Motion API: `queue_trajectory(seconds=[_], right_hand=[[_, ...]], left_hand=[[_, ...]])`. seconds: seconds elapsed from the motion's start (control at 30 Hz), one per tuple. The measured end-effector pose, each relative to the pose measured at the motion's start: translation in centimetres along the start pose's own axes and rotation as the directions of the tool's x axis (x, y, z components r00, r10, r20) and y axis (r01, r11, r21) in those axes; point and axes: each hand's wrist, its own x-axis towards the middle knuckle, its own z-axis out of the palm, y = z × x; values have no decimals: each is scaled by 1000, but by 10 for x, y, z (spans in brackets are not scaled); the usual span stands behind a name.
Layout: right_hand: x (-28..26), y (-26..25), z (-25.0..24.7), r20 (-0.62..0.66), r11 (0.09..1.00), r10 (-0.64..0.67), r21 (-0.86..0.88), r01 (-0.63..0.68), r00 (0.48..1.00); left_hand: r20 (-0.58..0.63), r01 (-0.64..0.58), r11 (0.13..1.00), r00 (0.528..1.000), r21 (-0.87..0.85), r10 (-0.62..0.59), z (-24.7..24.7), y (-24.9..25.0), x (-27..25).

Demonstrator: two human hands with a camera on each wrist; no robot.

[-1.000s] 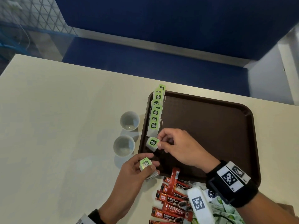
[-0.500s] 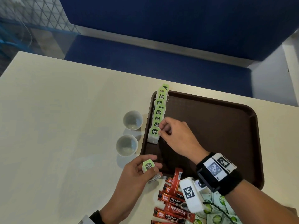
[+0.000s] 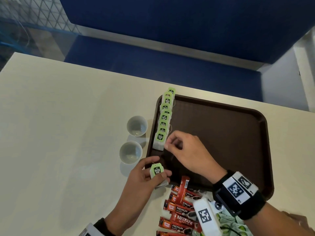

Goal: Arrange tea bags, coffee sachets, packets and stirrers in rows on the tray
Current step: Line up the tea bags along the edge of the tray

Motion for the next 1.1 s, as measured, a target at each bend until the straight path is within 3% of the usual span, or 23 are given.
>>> queue_trajectory(seconds=[0.13,0.2,0.6,0.73,1.0,1.1], right_hand=[[-20,-7,-7,353,992,-12,124,-34,936],[-27,-8,-10,389,994,-25,105,-18,921],[-30,-1,-15,139,986,-82,157,60,987],[-28,-3,-9,11,992,-105,74,103,994],[-10,-2,12,112,998,-51,-29,55,992],[-2,-1,20,60,997,-41,-57,45,997]], left_hand=[[6,-11,999,1000,33,11,3,-2,3],[-5,-13,998,1000,68,13,3,-5,4],[-67,-10,988,998,154,20,3,-4,-4],[-86,19,979,996,201,-1,-2,-11,-4],[-94,69,972,994,223,-49,-11,-19,-13],[-99,75,973,994,219,-55,-15,-22,-16]])
